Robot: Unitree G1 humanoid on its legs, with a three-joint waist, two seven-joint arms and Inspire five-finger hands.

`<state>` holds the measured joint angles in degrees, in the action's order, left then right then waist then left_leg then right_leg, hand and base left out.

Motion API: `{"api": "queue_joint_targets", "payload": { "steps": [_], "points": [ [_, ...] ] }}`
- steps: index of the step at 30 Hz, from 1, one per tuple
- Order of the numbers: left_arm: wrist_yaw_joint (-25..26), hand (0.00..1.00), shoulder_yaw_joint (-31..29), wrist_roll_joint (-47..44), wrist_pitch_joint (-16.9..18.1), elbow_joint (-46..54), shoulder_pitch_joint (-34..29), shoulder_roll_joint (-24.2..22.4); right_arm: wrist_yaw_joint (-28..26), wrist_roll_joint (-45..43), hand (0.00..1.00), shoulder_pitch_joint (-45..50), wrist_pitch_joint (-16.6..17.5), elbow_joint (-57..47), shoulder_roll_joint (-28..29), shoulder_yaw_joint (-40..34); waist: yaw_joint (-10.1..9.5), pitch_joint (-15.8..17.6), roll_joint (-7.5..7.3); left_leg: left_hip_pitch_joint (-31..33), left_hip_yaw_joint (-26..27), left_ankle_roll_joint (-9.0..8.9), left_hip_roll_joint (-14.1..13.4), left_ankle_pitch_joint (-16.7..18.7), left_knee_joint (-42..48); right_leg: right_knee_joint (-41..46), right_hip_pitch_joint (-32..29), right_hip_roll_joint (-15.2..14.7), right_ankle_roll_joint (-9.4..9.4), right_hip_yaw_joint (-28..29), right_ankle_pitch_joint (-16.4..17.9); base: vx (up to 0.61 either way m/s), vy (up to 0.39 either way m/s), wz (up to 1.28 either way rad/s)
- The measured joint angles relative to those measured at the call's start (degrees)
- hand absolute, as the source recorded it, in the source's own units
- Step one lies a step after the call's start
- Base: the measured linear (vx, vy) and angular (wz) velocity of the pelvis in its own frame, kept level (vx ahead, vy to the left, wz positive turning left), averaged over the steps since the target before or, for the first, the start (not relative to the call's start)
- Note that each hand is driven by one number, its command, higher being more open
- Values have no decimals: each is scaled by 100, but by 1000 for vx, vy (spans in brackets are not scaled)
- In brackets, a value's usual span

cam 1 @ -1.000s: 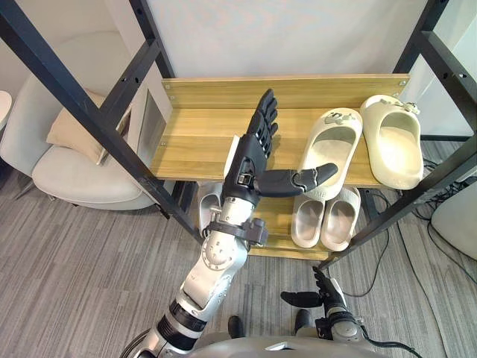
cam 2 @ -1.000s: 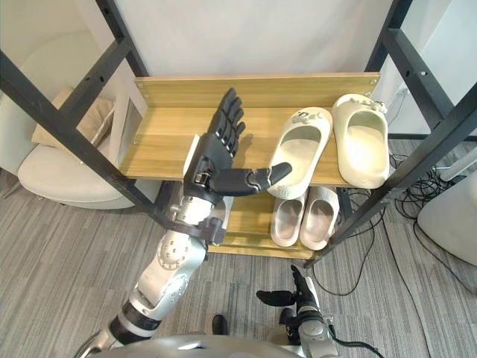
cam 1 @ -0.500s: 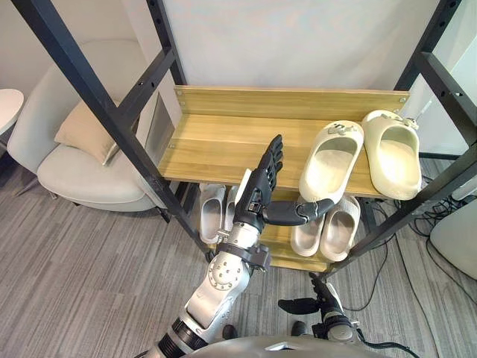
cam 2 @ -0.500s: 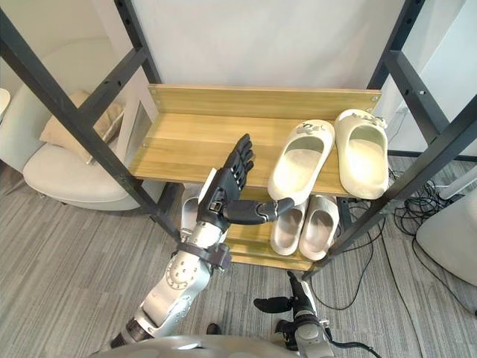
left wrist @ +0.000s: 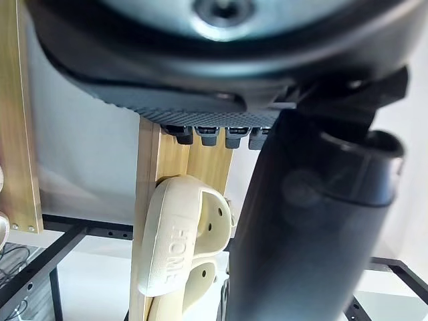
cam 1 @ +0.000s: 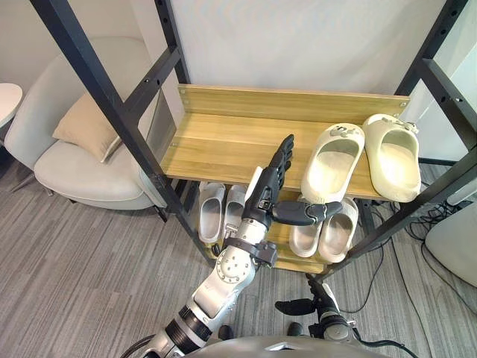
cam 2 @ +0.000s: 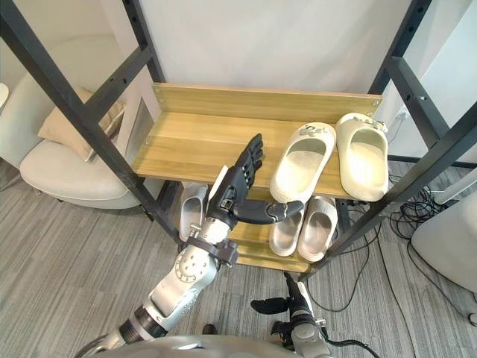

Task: Organize the slippers on the shoe rack

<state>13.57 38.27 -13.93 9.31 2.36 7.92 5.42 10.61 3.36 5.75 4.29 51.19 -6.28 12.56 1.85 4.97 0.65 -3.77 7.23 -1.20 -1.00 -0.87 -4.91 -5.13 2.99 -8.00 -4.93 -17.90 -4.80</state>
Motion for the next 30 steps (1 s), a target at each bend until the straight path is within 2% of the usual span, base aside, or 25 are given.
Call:
{"api": "queue_joint_targets", "payload": {
  "steps": [5, 12, 22, 30],
  "points": [
    [66, 100, 205, -5, -48, -98, 190, 3, 4, -5, 100, -32, -3, 46, 7, -3, 22, 4, -7, -2, 12, 0, 4, 0, 0, 0, -4, -6, -10, 12, -8, 0, 0, 0],
    [119, 100, 360, -17, -108, -275, 454, -3, 3, -11, 100, -97, -3, 80, 25, -14, 158, 24, -30, -22, 61, -1, 11, 1, 0, -1, -4, -18, -30, 60, -29, 0, 0, -3],
    [228, 100, 560, 2, -109, -652, 931, -106, 4, -26, 100, -148, -4, 81, 38, -67, 200, 152, -61, -56, 164, -27, 14, 16, 0, -2, -9, -25, -42, 127, -63, -19, 3, -4],
    [388, 100, 528, 237, -55, -853, 1022, -182, 8, -95, 100, -137, -5, 82, 49, -247, 218, 186, -51, -50, 281, -32, 10, 13, -1, -2, -74, -20, -42, 249, -92, -28, 4, -6]
  ]
}}
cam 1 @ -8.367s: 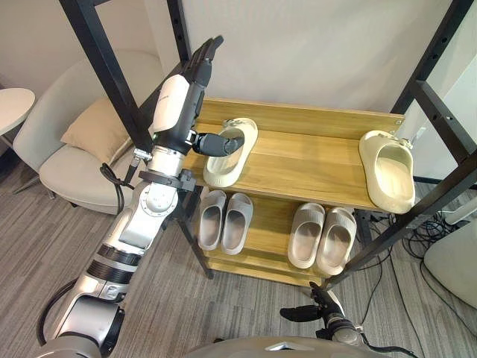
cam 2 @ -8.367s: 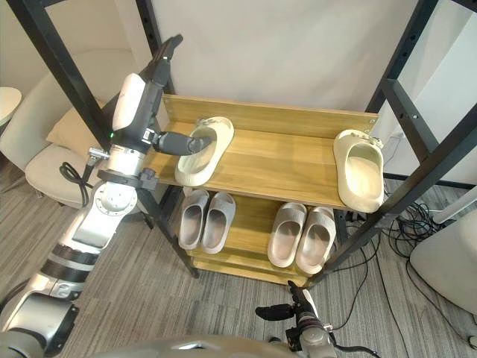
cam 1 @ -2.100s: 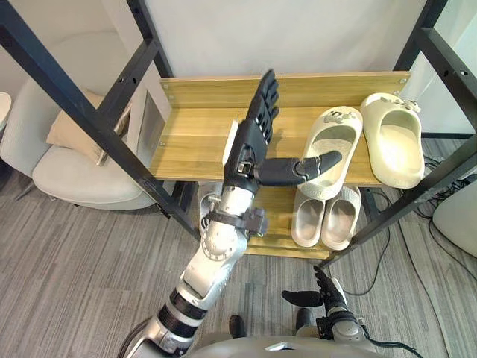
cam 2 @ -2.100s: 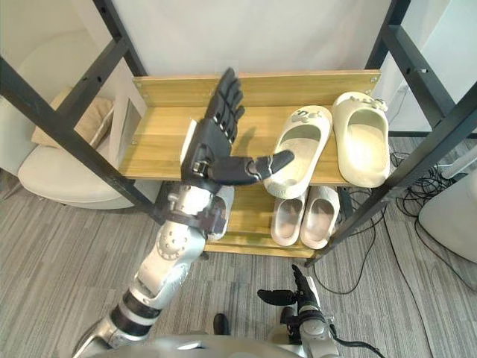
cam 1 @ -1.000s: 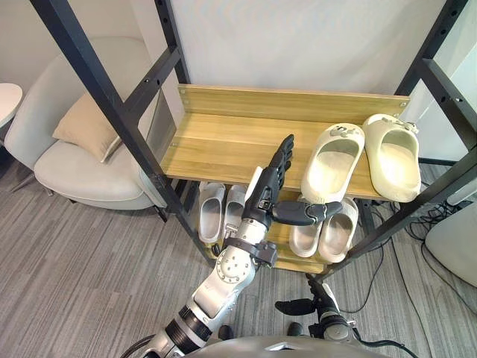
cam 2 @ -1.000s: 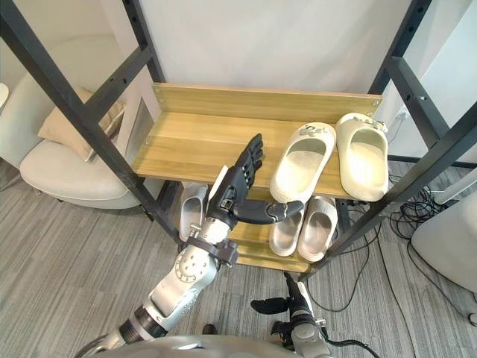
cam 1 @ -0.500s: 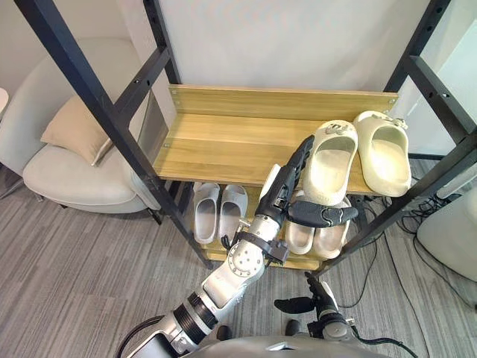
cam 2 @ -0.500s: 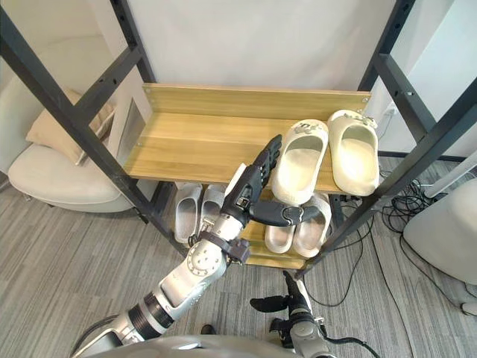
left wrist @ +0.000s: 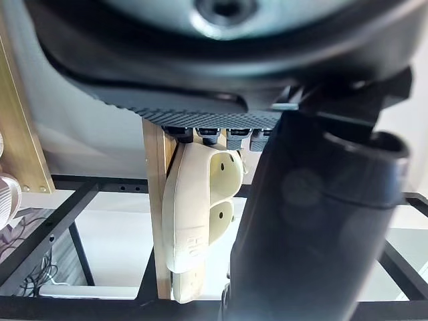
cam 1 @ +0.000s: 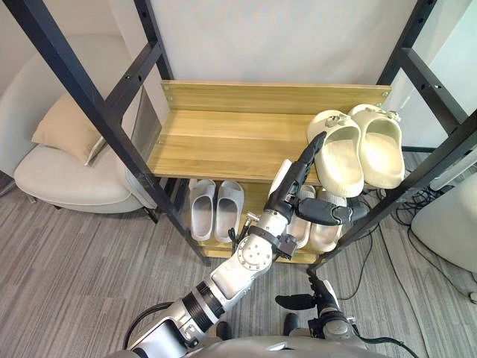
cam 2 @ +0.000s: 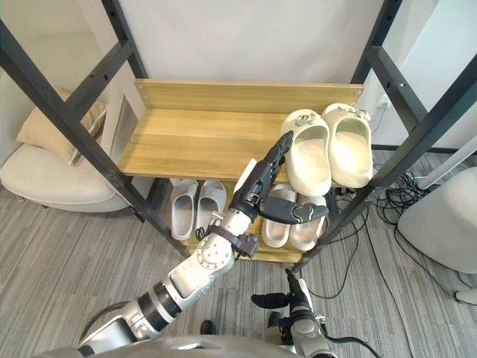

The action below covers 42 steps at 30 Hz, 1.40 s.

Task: Organize the slippers on the shoe rack

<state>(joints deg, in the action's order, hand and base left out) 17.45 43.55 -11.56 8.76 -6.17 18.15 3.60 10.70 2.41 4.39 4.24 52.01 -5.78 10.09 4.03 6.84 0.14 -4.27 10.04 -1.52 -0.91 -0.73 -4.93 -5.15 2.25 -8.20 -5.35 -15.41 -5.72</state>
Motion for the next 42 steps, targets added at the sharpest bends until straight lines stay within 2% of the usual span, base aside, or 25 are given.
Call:
{"api": "queue_joint_targets", "payload": {
  "steps": [4, 24, 34, 37, 42],
  "points": [
    [29, 100, -211, 85, -12, -276, 282, -87, 3, -21, 100, 8, 0, -2, 40, -122, 36, 9, -13, 10, 43, -5, 0, -5, -1, 0, -33, 0, 21, 40, -14, -27, 3, -6],
    [-63, 100, -484, 34, -22, -281, 258, -102, 0, -20, 100, 30, -19, -2, 102, -344, 40, 18, -24, 42, 140, -41, -28, -33, -2, 0, -120, 30, 48, 130, -39, -14, 0, -2],
    [-455, 100, -858, -144, -136, 410, -334, -44, -21, -19, 100, 14, -25, 3, 125, -394, 67, 16, -22, 72, 0, -6, -52, -66, 0, 5, -87, 48, 56, 4, -44, 0, -1, 5],
    [-457, 100, -1090, -263, -148, 693, -528, 121, -53, -17, 100, 13, -29, 10, 125, -382, 61, 15, -20, 64, -128, 11, -52, -81, 0, 8, -5, 47, 42, -134, -21, -5, -4, 20],
    [-375, 100, -1521, -665, -179, 1367, -904, 343, -104, -14, 100, 15, -32, 74, 67, -258, -86, 8, -17, 109, -229, 16, -33, -84, 2, 26, 14, 21, 27, -197, -4, -10, 10, 12]
  ]
}}
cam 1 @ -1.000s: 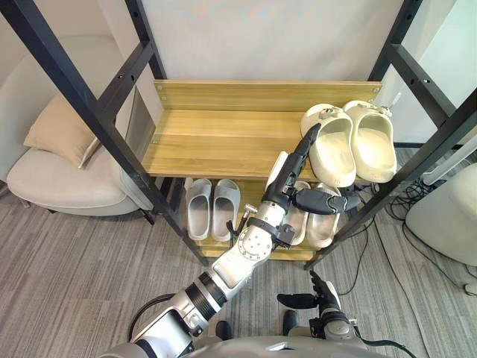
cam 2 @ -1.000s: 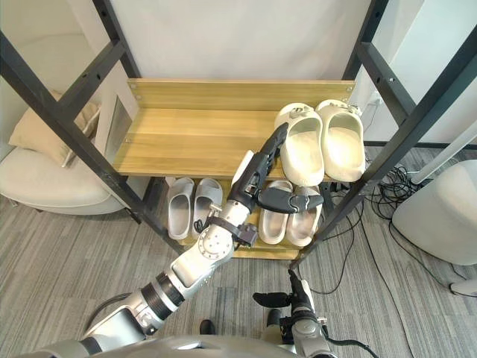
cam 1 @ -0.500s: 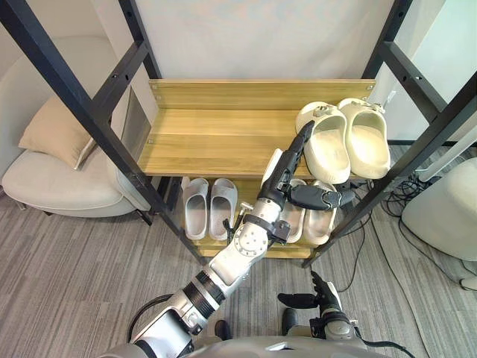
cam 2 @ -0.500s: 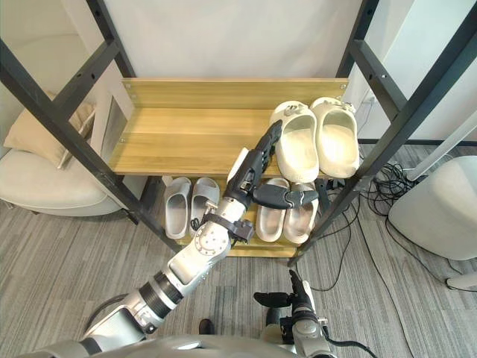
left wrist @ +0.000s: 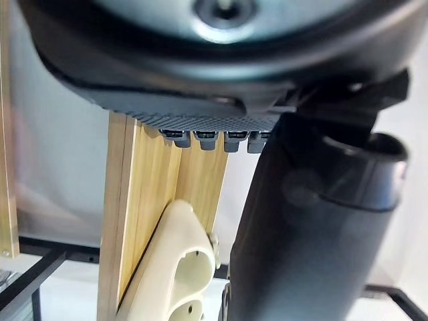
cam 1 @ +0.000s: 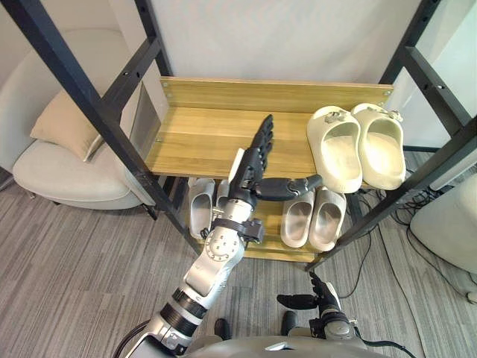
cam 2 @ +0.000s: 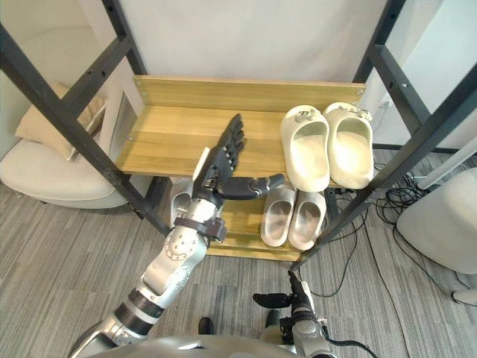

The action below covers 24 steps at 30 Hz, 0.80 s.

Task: Organize the slippers on the shoe rack

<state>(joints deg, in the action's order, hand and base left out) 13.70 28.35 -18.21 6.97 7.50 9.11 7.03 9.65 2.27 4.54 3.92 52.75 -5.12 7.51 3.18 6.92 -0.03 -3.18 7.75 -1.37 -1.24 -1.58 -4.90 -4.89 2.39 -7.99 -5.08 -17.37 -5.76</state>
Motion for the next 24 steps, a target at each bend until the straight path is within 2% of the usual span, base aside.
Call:
{"api": "queue_joint_targets", "payload": {
  "steps": [4, 8, 13, 17, 20, 24],
  "points": [
    [-111, 100, 81, -302, 6, 708, -106, 51, -66, 0, 100, 0, 5, 37, -21, 44, -44, -7, 5, 10, -46, 4, 46, 0, 15, 3, 28, -43, -14, -36, 10, -7, 20, 7],
    [-508, 100, 445, -781, 59, 1283, -186, 60, -114, 15, 100, 1, 7, 72, -48, 61, -126, -28, 32, 5, -62, 39, 79, 31, 62, 4, 66, -77, -22, -48, 14, -19, 22, 2],
    [-1167, 100, 862, -1294, 48, 1428, -862, 160, -231, 48, 100, 8, 13, 136, -125, 96, -159, -142, 160, -5, -84, 51, 81, 44, 86, 6, 95, -72, -25, -77, 30, -16, 6, 1],
    [-1686, 100, 1193, -1390, -60, 1142, -1388, 604, -289, 76, 100, 7, 13, 196, -154, 102, -169, -215, 241, -165, -199, 48, 67, 43, 60, 5, 284, -48, -4, -188, 99, -12, -4, 11],
    [-1944, 100, 1305, -1442, -157, 672, -1764, 750, -316, 115, 100, 11, 11, 216, -178, 221, -184, -289, 248, -176, -249, 36, 61, 17, 7, 4, 284, -38, 14, -257, 137, -22, -4, 11],
    [-2160, 100, 1282, -1403, -241, -174, -2185, 918, -326, 117, 100, 22, 12, 228, -150, 268, -228, -316, 176, -178, -331, 27, 61, 9, 0, 3, 325, -15, -6, -336, 156, -1, -5, 10]
  ]
}}
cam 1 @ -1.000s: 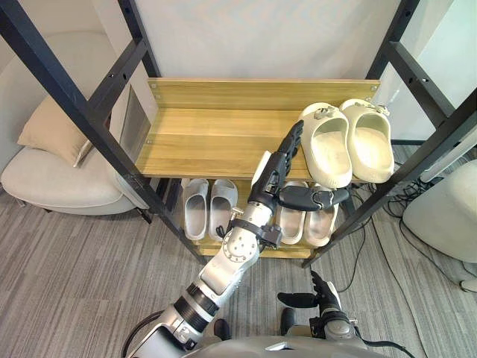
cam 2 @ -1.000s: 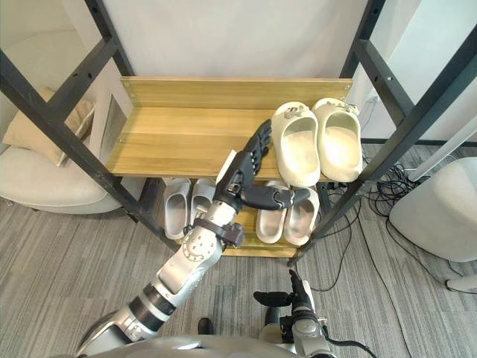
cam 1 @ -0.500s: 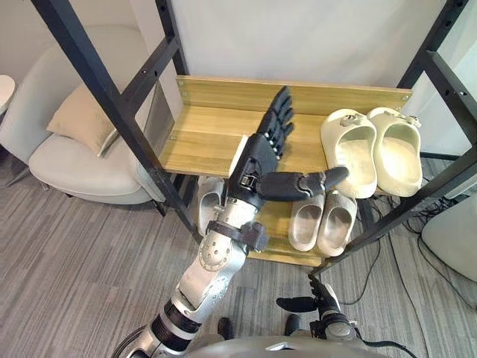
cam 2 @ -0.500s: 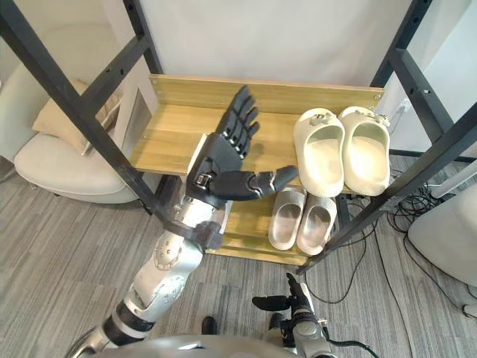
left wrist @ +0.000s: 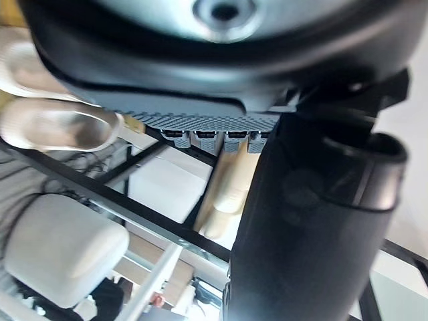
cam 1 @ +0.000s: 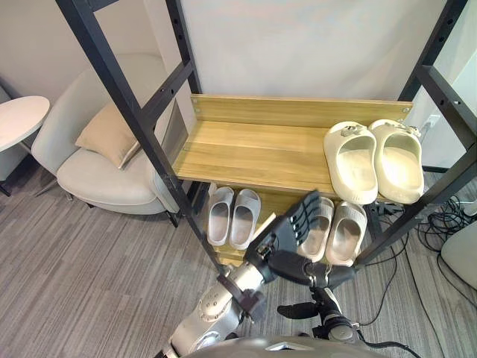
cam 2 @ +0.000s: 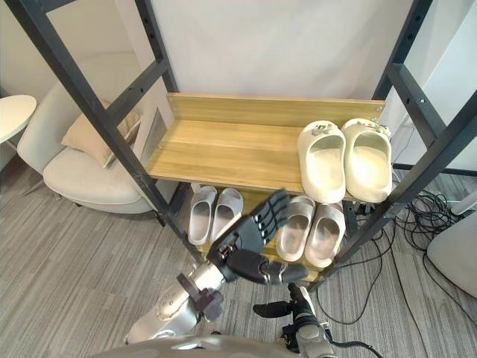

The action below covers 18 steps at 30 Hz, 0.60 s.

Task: Organize the slippers on the shoe rack

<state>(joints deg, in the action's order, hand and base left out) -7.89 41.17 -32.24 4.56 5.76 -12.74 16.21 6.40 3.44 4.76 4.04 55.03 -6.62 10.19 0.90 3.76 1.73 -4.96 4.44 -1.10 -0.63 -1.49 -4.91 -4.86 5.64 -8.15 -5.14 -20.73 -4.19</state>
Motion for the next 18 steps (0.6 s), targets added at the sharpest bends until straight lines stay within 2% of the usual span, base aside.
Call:
{"api": "queue_joint_targets", "payload": {
  "steps": [4, 9, 14, 18],
  "points": [
    [-47, 100, -211, 210, -24, -664, -249, 24, -4, 1, 100, -4, 3, 74, 57, -1, -36, -23, -86, -24, -50, -12, -6, -1, 0, 0, 52, 9, -5, -63, 33, 7, -6, 8],
    [27, 100, -1070, 948, -26, -2178, -391, -119, 8, 2, 100, 4, 2, 94, 137, -14, -63, -35, -207, -31, -62, -12, -1, -1, 0, -1, 66, 5, -6, -75, 42, 0, 0, 0],
    [482, 100, -1962, 1744, -24, -3500, -350, -442, 23, -3, 100, 49, 3, 92, 213, -141, -74, -64, -289, -41, -62, -12, -1, -1, 0, -3, 76, 5, -9, -75, 44, 0, 0, 0],
    [1020, 100, -2773, 2563, -25, -4657, -52, -651, 80, -15, 100, 56, 3, 94, 273, -241, -86, -7, -366, -92, -48, -15, -4, 2, -2, -6, 120, 7, -12, -60, 47, 0, 0, 0]
  ]
}}
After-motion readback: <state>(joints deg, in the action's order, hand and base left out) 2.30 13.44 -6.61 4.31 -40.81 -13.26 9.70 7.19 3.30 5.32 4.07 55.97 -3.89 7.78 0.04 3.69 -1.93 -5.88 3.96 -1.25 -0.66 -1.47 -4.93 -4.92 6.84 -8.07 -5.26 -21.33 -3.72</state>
